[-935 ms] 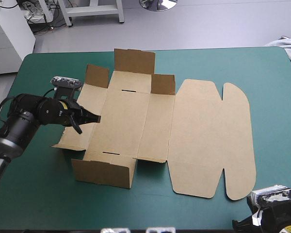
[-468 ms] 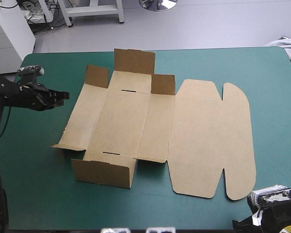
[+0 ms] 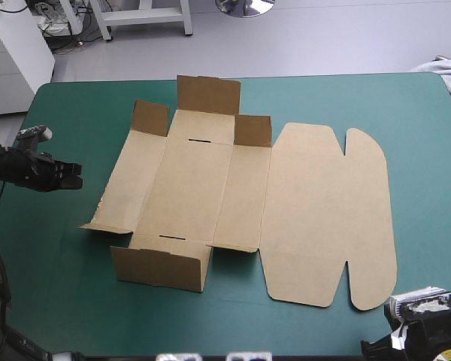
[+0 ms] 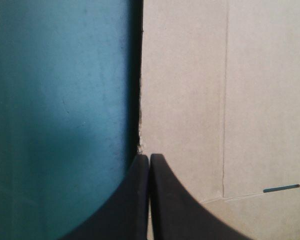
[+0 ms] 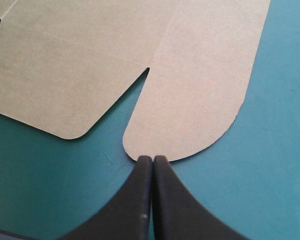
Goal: Fold the box
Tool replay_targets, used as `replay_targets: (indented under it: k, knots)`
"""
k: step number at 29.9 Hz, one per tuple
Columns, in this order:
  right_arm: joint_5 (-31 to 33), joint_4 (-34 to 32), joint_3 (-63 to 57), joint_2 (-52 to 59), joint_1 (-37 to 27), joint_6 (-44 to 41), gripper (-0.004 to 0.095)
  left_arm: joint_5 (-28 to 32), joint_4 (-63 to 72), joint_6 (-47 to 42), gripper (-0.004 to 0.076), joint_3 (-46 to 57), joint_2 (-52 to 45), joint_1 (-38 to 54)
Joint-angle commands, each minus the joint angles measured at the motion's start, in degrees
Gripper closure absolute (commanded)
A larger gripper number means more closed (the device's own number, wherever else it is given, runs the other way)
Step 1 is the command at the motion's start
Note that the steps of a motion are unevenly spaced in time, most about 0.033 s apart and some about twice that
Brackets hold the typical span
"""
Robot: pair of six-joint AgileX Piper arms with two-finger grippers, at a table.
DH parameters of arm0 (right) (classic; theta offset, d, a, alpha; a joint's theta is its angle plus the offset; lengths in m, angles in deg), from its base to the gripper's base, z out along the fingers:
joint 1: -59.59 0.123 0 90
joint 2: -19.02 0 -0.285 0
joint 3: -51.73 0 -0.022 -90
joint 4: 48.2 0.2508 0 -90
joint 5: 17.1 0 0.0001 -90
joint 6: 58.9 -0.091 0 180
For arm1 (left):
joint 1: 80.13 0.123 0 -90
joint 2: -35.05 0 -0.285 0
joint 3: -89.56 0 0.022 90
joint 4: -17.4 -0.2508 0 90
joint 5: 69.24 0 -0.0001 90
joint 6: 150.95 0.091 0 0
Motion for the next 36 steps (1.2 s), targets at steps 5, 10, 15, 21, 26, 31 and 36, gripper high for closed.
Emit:
replay_targets:
  k: [5,10,15,21,26,31,36]
  knots:
    - [-3.0,0.9,1.2,-0.8,-0.1,0.0,0.0927,1.6,3.8,1.9,0.0727,-1.9,-1.4,-0.1]
    - [-3.0,0.9,1.2,-0.8,-0.1,0.0,0.0927,1.7,3.9,2.4,0.0552,-1.9,-1.3,-0.1]
    - [-3.0,0.9,1.2,-0.8,-0.1,0.0,0.0927,2.4,4.2,2.5,0.0211,-1.9,-1.3,-0.1]
    - [-3.0,0.9,1.2,-0.8,-0.1,0.0,0.0927,3.0,5.7,2.5,0.0189,-1.9,0.4,-0.2]
    - [-3.0,0.9,1.2,-0.8,-0.1,0.0,0.0925,-0.3,8.7,2.5,0.0197,-1.9,4.8,-0.2]
    - [-3.0,0.9,1.2,-0.8,-0.1,0.0,0.0925,-2.4,8.7,2.6,0.0197,-1.9,8.5,-0.2]
    - [-3.0,0.9,1.2,-0.8,-0.1,0.0,0.0925,-4.9,11.1,4.9,0.0197,-1.9,10.5,-0.2]
